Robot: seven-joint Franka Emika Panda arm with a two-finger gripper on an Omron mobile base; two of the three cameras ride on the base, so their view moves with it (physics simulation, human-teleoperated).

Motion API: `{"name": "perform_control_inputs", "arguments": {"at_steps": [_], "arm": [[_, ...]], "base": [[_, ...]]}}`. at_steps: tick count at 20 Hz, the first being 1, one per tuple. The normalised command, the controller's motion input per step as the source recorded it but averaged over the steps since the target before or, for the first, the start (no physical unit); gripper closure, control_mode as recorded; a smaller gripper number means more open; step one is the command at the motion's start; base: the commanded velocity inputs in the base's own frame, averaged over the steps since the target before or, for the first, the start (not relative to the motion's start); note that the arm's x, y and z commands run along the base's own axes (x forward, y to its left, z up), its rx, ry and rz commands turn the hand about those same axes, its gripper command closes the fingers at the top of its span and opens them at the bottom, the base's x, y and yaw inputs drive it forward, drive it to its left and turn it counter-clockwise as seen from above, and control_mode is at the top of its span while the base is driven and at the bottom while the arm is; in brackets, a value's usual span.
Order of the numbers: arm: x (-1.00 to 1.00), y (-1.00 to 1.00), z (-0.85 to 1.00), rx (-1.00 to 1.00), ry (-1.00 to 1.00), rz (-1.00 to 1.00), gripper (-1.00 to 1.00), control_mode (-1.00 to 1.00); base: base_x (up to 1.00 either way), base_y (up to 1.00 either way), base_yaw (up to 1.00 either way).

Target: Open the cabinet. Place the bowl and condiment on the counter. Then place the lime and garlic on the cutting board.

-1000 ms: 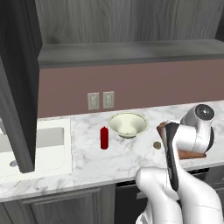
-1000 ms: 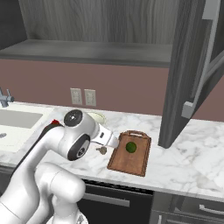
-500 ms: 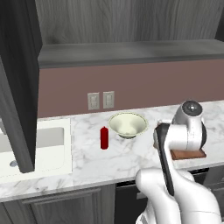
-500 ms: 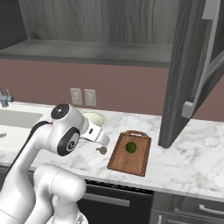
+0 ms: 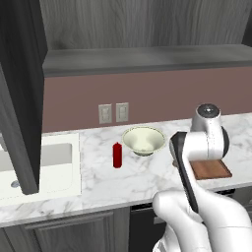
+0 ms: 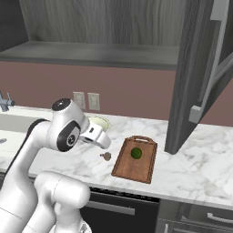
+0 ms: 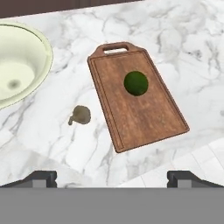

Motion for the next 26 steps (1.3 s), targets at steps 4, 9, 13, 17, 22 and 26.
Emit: {"name": "perform_control_inputs", "arguments": {"at_steps": [4,9,13,17,22,26], "arm": [[0.00,0.06,0.00,0.00,0.06,0.05,-1.00,-1.00],[0.00,0.00,-0.03,0.00,0.03,0.09,-1.00,-1.00],[0.00,0.00,-0.15,0.00,0.00,0.14,-1.00,-1.00],[0.00,0.00,-0.16,0.00,0.00,0.14,-1.00,-1.00],[0.00,0.00,-0.17,0.00,0.01,0.13,-1.00,-1.00],[0.06,0.01,-0.19,0.00,0.01,0.13,-1.00,-1.00]], "base": [[0.00,0.00,0.00],[0.00,0.00,0.00],[0.00,0.00,0.00],[0.00,0.00,0.00],[0.00,0.00,0.00],[0.00,0.00,0.00]]}}
